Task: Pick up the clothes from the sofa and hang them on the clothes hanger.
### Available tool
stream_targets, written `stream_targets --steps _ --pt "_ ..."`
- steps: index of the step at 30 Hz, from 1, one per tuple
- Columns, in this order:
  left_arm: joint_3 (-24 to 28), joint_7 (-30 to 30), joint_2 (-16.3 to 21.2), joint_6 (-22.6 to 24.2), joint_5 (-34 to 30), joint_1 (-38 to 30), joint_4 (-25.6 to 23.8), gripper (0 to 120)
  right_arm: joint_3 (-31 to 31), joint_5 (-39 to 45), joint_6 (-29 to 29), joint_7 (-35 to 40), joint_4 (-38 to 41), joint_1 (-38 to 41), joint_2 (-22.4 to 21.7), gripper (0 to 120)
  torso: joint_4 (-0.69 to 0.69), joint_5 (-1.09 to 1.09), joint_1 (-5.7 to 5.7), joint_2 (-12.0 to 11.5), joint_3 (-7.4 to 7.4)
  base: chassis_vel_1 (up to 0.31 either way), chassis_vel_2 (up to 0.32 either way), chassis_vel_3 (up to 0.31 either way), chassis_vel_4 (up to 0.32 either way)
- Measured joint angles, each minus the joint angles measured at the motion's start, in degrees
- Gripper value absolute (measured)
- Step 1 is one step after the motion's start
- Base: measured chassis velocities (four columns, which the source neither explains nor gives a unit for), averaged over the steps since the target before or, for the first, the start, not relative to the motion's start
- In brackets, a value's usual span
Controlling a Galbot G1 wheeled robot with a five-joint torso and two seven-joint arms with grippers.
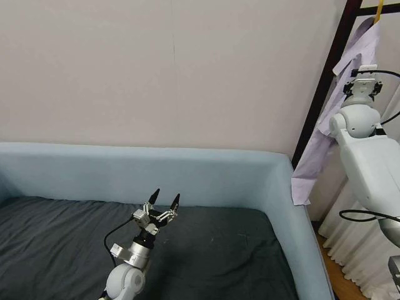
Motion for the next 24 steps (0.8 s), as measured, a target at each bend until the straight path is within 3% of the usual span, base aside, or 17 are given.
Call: stream_targets --steps 12,24 --pt "-1.0 0.0 -0.2 -0.2 0.1 2.2 -2.1 100 -2.8 10.8 -4.3 2.8 0.4 2.9 -1.9 1 0.01 0.00 0.00 0.0 0.00 0.000 0.000 0.000 0.000" --pt "-1.4 0.0 -0.5 -0.3 0.3 3.4 -2.9 100 -3.4 13.1 -5.7 3.6 1.4 2.4 -2.3 1 0.01 -0.01 0.00 0.0 0.00 0.000 0.000 0.000 0.000"
